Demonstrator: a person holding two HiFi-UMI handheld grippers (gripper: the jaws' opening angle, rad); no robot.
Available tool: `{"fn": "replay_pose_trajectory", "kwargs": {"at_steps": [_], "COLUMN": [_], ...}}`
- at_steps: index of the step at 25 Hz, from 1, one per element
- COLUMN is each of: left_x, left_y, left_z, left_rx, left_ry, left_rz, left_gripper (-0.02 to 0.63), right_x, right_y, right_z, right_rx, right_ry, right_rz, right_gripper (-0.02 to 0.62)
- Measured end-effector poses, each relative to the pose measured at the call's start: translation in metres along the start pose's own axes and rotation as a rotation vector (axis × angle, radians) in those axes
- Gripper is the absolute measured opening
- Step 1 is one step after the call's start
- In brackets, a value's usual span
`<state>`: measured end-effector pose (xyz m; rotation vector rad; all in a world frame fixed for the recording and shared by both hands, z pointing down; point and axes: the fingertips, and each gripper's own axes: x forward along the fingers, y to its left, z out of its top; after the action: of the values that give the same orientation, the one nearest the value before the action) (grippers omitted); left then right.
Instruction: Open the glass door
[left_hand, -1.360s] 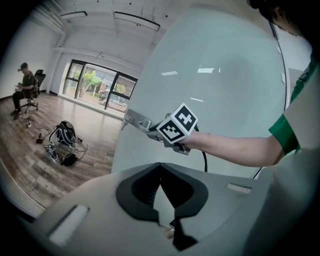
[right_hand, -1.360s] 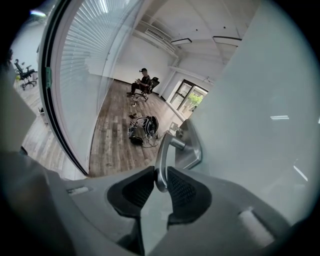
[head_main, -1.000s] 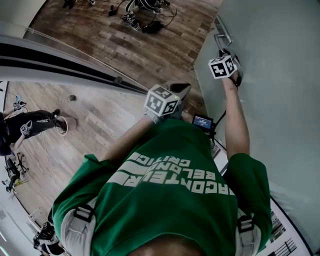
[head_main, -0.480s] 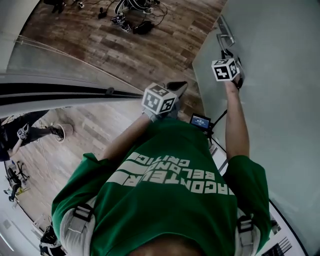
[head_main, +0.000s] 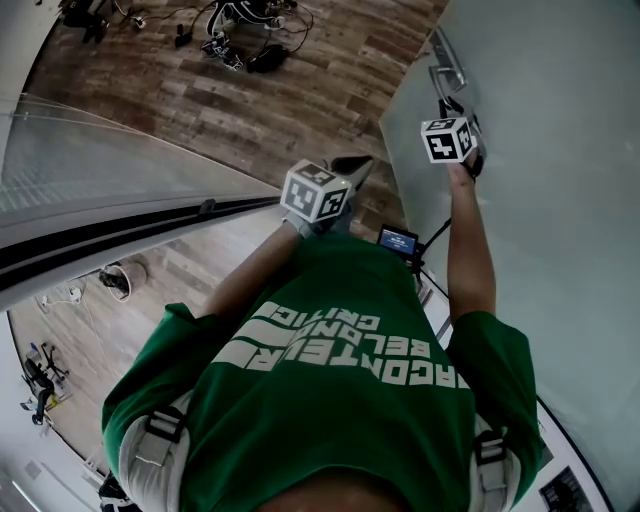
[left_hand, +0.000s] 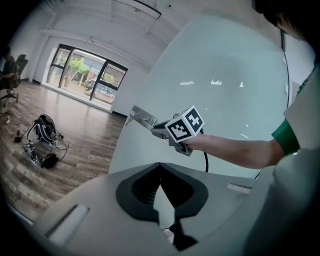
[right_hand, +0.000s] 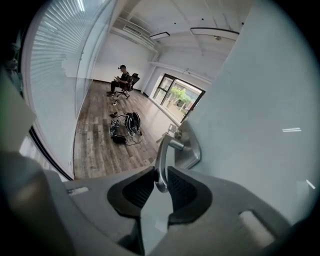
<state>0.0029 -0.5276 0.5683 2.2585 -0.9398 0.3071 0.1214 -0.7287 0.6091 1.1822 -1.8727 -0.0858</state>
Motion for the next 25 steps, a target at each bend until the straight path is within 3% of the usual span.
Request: {"fn": "replay_pose_trajectory", "kwargs": {"at_steps": [7,25], "left_x": [0.009,0.029], "left_y": [0.009,0.015], "left_z": [0.015,0.047], "left_rx": [-0.002,-0.002], "left_ry": [0.005,0.005], "left_rz": [-0.014,-0.066], "left_gripper": [0.015,0.015], "right_x": [0.004,0.006], "right_y": [-0.020,-0.035], "right_z": [-0.006,-0.015], "right_rx": [0.061,0.098], "right_ry": [0.023,0.047], "right_rz": [0.000,0.012], "right_gripper": [0.069,0.067]}}
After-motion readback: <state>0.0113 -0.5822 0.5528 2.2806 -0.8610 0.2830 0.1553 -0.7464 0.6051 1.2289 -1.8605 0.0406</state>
